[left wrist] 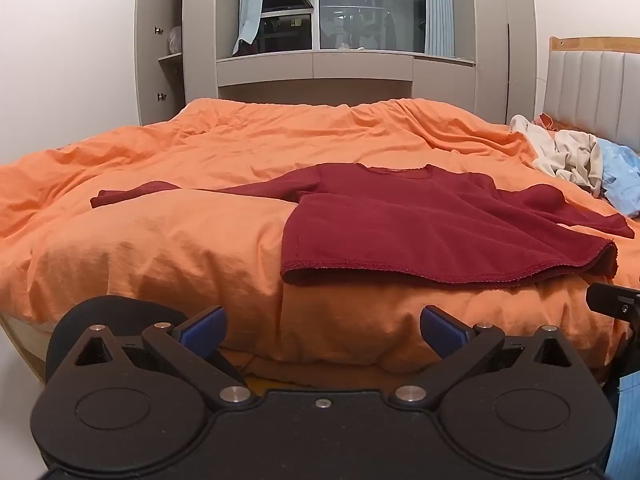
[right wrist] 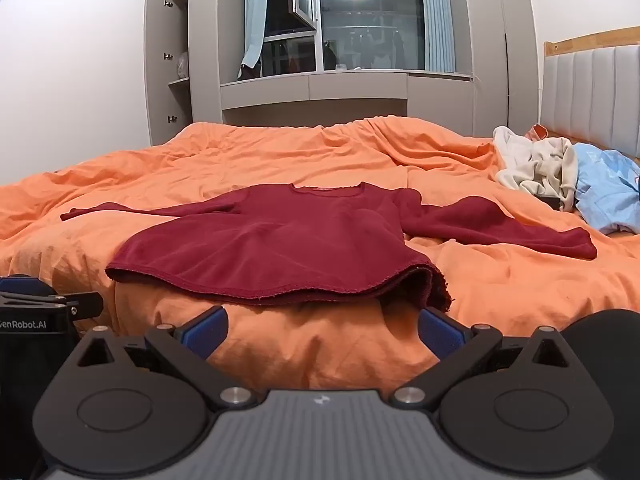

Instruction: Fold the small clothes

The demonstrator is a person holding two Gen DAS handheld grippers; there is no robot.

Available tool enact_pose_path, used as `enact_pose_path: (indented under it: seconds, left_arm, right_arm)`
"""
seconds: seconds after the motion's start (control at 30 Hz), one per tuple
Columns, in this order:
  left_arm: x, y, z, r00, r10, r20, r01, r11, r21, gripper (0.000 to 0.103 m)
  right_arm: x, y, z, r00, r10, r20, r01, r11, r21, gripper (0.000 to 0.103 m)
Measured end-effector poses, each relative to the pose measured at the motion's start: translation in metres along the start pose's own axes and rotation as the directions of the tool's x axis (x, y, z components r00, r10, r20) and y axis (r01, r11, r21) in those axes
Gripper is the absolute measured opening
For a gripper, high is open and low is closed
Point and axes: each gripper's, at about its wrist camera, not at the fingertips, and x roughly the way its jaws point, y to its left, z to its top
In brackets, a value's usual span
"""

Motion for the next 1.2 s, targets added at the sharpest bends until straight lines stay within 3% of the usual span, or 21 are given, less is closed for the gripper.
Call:
enact_pose_path:
  seconds: [1.2]
  left_arm:
    - [-0.002, 0.003, -0.001, 1.000, 0.007, 0.014, -0.007, 1.000, -0.015, 0.103]
  right_arm:
    - [0.000, -0.006, -0.005, 1.000, -0.011, -0.013, 0.011, 1.000, 0.023, 0.103]
